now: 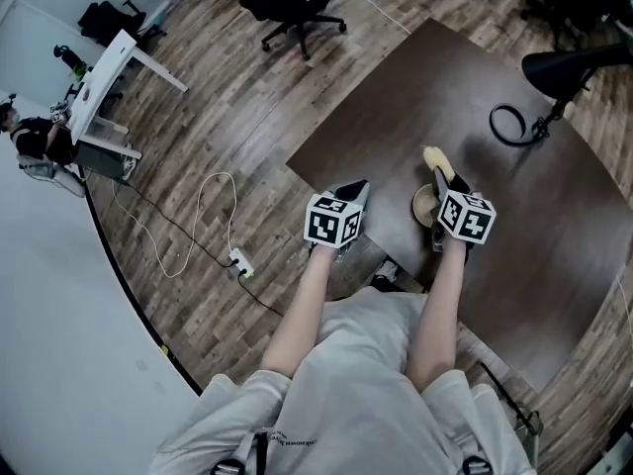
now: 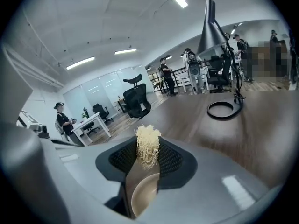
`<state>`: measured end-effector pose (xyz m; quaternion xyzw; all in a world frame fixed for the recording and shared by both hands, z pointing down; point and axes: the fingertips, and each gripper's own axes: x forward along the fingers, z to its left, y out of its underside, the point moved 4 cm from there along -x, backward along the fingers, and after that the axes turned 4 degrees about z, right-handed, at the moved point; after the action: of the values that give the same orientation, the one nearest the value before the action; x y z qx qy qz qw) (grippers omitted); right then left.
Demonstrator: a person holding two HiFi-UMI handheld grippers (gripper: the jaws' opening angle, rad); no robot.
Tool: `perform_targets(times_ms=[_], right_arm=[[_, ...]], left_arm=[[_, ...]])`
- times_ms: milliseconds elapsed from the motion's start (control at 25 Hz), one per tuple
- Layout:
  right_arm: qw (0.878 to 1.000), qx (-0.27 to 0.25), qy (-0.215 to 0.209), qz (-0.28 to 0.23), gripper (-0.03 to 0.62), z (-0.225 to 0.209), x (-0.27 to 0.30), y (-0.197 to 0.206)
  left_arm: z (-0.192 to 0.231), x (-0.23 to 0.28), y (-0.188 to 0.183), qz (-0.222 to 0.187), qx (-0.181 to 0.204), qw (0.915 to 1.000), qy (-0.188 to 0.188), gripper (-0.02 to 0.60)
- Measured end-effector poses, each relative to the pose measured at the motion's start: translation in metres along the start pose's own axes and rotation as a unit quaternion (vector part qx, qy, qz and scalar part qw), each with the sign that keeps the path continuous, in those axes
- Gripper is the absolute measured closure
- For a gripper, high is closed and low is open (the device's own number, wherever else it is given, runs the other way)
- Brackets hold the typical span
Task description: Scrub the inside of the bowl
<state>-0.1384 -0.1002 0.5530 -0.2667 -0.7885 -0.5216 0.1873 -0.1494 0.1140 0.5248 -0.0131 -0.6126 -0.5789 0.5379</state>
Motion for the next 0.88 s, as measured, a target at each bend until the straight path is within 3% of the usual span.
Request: perform_targets(times_ms=[240,520,760,880], right_arm=[[0.999,-0.007,-0.001,0.039,0.45,-0.029,0.0,0.007],[0.995,0.05,0.082,0.023,0.45,-0.069,-0.026,0.027],[0.984,0.092,0.155,0.005,0.448,-0.062,-0.05,0.04],[0.977,0.11,0.183,-0.004,0.449,-0.053,-0.057,0.047]], left_arm=[[-0.009,0.058,-0.01,0.029,-0.002,0.9986,0.043,0.58],[-0.029,0.106,-0.016,0.062,0.052,0.9896,0.119,0.58],[-0.028,0.131,-0.017,0.126,0.112,0.9676,0.188,0.58],[-0.033,0.139,-0.029,0.135,0.132,0.9567,0.222,0.58]])
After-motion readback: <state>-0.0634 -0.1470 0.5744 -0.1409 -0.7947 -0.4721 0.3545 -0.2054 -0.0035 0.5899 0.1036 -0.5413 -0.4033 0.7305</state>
